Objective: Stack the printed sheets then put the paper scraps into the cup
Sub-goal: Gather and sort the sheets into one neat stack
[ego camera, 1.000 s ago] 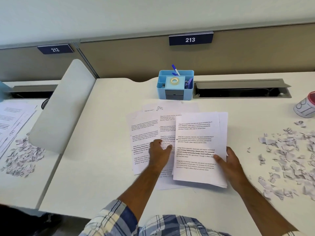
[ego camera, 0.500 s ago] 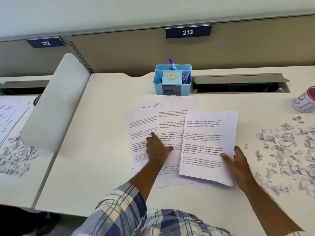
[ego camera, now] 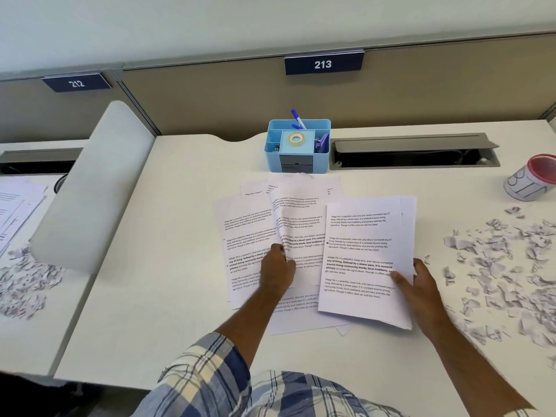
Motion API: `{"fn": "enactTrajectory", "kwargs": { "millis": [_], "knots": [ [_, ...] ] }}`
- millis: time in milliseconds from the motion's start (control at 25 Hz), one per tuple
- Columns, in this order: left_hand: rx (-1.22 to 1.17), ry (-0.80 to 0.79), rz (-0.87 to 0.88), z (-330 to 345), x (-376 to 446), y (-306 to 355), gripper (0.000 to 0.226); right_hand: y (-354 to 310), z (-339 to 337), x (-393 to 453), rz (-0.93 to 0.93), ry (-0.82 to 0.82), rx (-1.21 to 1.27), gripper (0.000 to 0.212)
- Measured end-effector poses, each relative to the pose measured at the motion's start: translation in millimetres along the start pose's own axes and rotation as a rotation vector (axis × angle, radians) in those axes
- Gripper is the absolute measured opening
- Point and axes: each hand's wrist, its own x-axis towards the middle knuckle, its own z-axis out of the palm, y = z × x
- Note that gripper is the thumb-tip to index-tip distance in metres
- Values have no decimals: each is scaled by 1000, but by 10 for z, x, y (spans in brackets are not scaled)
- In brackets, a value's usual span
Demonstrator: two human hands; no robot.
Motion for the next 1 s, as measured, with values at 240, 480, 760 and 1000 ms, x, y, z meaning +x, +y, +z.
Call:
{"fn": "enactTrajectory", "kwargs": {
  "millis": [240, 480, 760, 1000],
  "knots": [
    [-594, -164, -198, -376, -157, -42, 27, 31, -50, 11, 4, 24, 22, 34],
    [-1130, -325, -142, -752, -561, 43, 46, 21, 41, -28, 38, 30, 68, 33],
    [-801, -348, -126, -575, -887, 137, 57, -233, 274, -88, 109, -78, 185, 32],
    [-473, -258, -39, -412, -918, 118, 48, -374, 352, -102, 54, -152, 201, 34]
  ]
}}
